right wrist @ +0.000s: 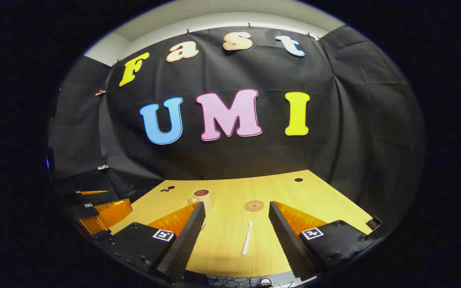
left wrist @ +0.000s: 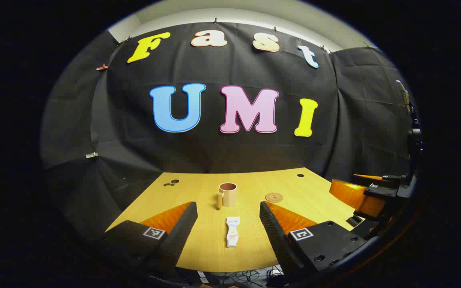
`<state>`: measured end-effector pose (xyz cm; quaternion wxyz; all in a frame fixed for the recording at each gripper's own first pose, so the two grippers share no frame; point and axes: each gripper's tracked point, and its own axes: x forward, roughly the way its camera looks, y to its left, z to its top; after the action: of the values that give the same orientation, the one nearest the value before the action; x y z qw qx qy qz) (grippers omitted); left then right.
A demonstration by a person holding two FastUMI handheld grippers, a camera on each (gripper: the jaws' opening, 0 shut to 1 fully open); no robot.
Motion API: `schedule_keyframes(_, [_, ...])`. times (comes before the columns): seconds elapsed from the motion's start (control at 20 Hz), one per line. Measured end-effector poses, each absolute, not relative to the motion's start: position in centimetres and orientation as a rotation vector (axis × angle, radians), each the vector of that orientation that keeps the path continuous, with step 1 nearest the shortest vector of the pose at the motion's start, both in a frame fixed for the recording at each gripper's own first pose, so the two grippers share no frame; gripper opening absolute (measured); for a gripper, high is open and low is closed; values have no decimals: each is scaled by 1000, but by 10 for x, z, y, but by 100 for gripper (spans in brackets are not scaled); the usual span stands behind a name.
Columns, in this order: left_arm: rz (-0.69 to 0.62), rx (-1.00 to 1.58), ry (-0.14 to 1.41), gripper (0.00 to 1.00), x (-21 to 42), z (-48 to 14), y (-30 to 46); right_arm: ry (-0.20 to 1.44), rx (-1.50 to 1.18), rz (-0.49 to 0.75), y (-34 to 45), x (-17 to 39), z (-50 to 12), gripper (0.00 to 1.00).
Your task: Put the toothbrush and toothpaste on the desktop into the cup, then pick up the cup and place it on the coaster on the desktop.
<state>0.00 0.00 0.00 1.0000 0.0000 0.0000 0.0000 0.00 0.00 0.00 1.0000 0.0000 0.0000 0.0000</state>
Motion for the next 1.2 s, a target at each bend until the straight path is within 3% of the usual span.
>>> schedule_keyframes(0.7, [41,-55,47,97,-8,-22,21,47,-22,12,2,-4,-15,98])
schedule_keyframes(1.2, [42,-75,116,98,16,-33,36,76,-72,30,-1,34,-2,98])
